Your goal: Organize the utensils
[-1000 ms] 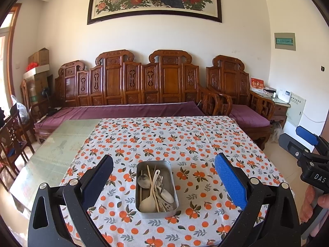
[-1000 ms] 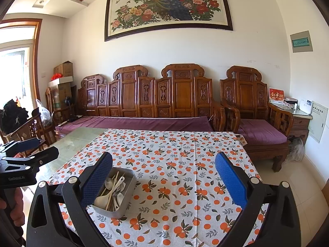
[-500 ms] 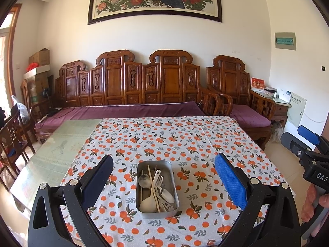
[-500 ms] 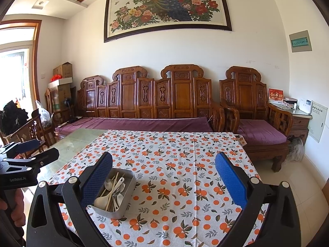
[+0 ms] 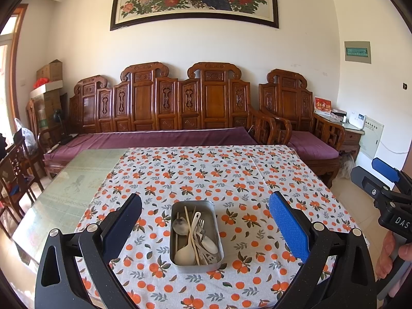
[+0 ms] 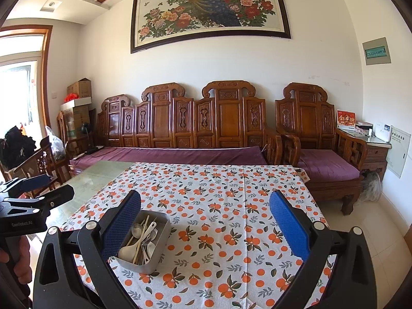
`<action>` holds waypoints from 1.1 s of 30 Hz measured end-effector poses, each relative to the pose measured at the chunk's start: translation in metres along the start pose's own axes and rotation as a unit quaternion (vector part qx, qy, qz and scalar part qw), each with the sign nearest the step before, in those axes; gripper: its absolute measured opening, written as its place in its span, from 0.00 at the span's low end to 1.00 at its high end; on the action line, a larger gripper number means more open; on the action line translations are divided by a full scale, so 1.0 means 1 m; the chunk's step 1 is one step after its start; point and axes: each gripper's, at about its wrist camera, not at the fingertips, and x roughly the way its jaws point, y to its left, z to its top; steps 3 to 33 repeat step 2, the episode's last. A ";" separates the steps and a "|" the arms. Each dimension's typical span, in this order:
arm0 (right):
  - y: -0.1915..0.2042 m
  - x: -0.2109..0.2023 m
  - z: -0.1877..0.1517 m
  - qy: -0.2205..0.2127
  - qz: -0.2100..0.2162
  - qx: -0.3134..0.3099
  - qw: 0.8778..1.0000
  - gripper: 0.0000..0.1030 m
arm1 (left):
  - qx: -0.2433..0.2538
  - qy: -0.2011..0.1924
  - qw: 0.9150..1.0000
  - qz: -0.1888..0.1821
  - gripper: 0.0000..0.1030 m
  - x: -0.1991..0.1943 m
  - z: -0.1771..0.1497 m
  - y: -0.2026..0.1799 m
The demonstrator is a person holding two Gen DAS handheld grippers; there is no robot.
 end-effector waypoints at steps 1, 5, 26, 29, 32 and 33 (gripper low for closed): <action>0.000 0.000 0.000 0.000 0.000 0.000 1.000 0.98 | 0.000 0.000 1.000 0.000 0.93 0.000 0.000 0.000; 0.000 0.000 0.000 0.000 0.000 0.000 1.000 0.98 | 0.000 0.000 1.000 0.001 0.93 0.001 0.000 0.000; 0.000 0.000 0.000 0.000 0.000 0.000 1.000 0.98 | 0.000 0.000 1.000 0.001 0.93 0.001 0.000 0.000; 0.000 0.000 0.000 0.000 0.000 0.000 1.000 0.98 | 0.000 0.000 1.000 0.001 0.93 0.001 0.000 0.000; 0.000 0.000 0.000 0.000 0.000 0.000 1.000 0.98 | 0.000 0.000 1.000 0.001 0.93 0.001 0.000 0.000; 0.000 0.000 0.000 0.000 0.000 0.000 1.000 0.98 | 0.000 0.000 1.000 0.001 0.93 0.001 0.000 0.000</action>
